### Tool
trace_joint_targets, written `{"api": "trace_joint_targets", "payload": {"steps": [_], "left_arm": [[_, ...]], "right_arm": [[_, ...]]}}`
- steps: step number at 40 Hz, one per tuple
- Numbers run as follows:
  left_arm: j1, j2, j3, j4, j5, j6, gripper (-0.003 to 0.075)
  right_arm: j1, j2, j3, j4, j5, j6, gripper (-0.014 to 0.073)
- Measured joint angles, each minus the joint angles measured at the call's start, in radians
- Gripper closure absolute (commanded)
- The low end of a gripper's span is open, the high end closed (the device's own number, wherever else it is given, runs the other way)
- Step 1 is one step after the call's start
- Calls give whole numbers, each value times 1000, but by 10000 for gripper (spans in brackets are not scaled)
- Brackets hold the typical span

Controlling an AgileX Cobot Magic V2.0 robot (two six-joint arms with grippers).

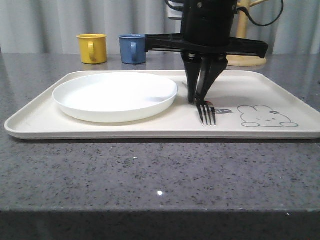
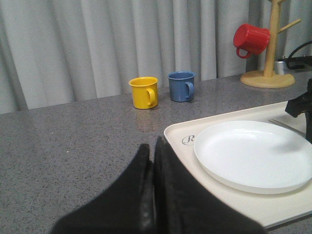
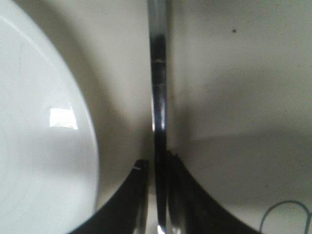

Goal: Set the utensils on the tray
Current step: 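Lower the fork onto the tray beside the plate and open the right gripper, then move the right gripper back over the chopsticks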

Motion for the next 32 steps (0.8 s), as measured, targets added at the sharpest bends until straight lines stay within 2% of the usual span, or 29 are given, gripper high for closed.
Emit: {"api": "trace_joint_targets", "payload": {"steps": [4,18,25,32], "left_arm": [[0,0,0,0,0,0,738],[0,0,0,0,0,0,738],[0,0,0,0,0,0,738],[0,0,0,0,0,0,738]], "right_arm": [[0,0,-1,0,0,0,257],[-15,-46,-66,-32,82,-3,256],[-63,-83,-113,-36,99,-101,256],[-166,-120,-109,-36,103,-223,256]]}}
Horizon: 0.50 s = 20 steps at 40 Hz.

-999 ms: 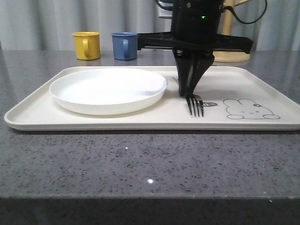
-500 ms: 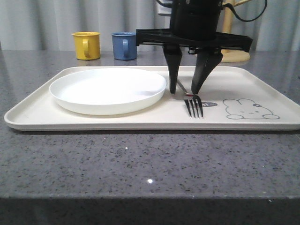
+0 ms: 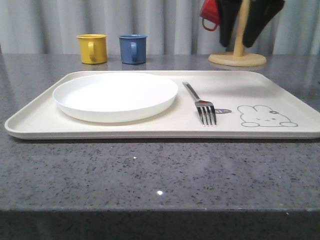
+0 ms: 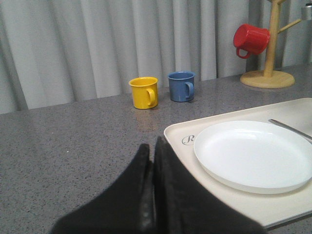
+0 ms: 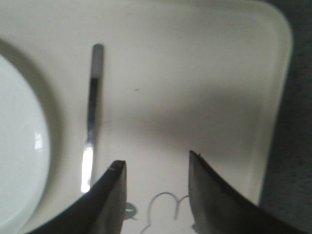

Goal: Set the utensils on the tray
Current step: 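Move the right gripper back over the chopsticks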

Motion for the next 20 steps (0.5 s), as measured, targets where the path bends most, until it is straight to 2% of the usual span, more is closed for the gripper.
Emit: {"api": "trace_joint_targets", "payload": {"steps": [8,16,20], "left_arm": [[0,-2,0,0,0,0,738],[0,-2,1,0,0,0,738],[0,-2,1,0,0,0,738]], "right_arm": [[-161,-95,86,0,2,-126,256],[-369,-166,249,0,2,-228,256],[-441,-171,317,-2,2,-264,256]]}}
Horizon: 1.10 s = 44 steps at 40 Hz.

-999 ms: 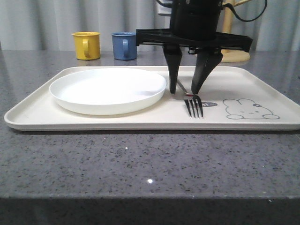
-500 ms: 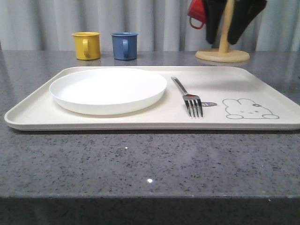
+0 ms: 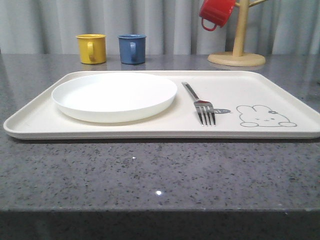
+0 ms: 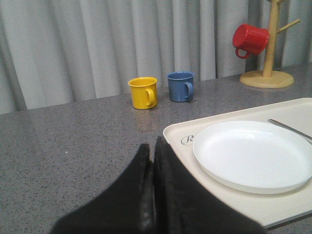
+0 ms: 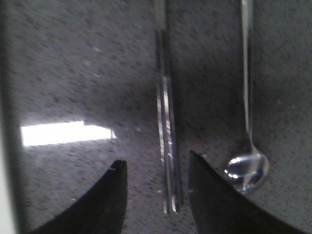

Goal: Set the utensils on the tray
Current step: 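Move the right gripper back over the chopsticks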

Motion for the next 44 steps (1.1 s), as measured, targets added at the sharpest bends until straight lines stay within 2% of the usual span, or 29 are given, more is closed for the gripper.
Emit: {"api": "trace_joint_targets", "payload": {"steps": [8,22,26,30,35,44], "left_arm": [[0,0,0,0,0,0,738],[0,0,0,0,0,0,738],[0,0,0,0,0,0,738],[0,0,0,0,0,0,738],[0,0,0,0,0,0,738],[0,0,0,0,0,0,738]], "right_arm": [[-35,0,108,0,-36,-45,256],[-35,83,123,7,-96,-58,260],[-35,85,123,7,-98,-60,323],[-35,85,123,5,-98,-60,451],[-37,85,123,-6,-101,-60,562],[-39,67,123,21,-103,-47,568]]}}
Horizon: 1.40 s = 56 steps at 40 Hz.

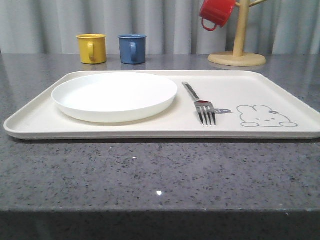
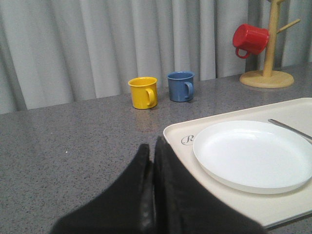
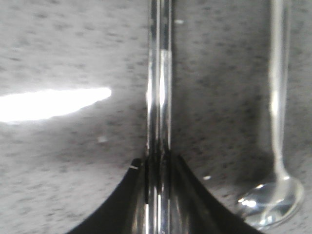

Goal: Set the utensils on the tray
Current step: 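Move the right gripper back over the chopsticks, then grasp the metal chopsticks with the right gripper and place them beside the fork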

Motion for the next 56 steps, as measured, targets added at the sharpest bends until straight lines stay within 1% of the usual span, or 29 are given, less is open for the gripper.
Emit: {"api": "trace_joint_targets", "payload": {"steps": [6,10,15,21,26,31,35,42,48,56], "left_arm": [[0,0,0,0,0,0,738],[0,0,0,0,0,0,738],[0,0,0,0,0,0,738],[0,0,0,0,0,0,738],[0,0,0,0,0,0,738],[0,0,0,0,0,0,738],[0,0,0,0,0,0,738],[0,0,0,0,0,0,738],[0,0,0,0,0,0,738],[0,0,0,0,0,0,738]], "right_arm": [[28,-86,0,14,17,65,568],[78,-159,0,14,50,106,568],[174,-207,0,15,85,158,568],[308,-206,0,17,94,220,568],[418,-185,0,19,71,280,568],[489,-139,0,34,34,331,568],[511,-93,-10,60,14,350,568],[513,-8,-84,76,-5,370,568],[513,49,-134,86,6,374,568],[513,79,-142,86,29,378,568]]}}
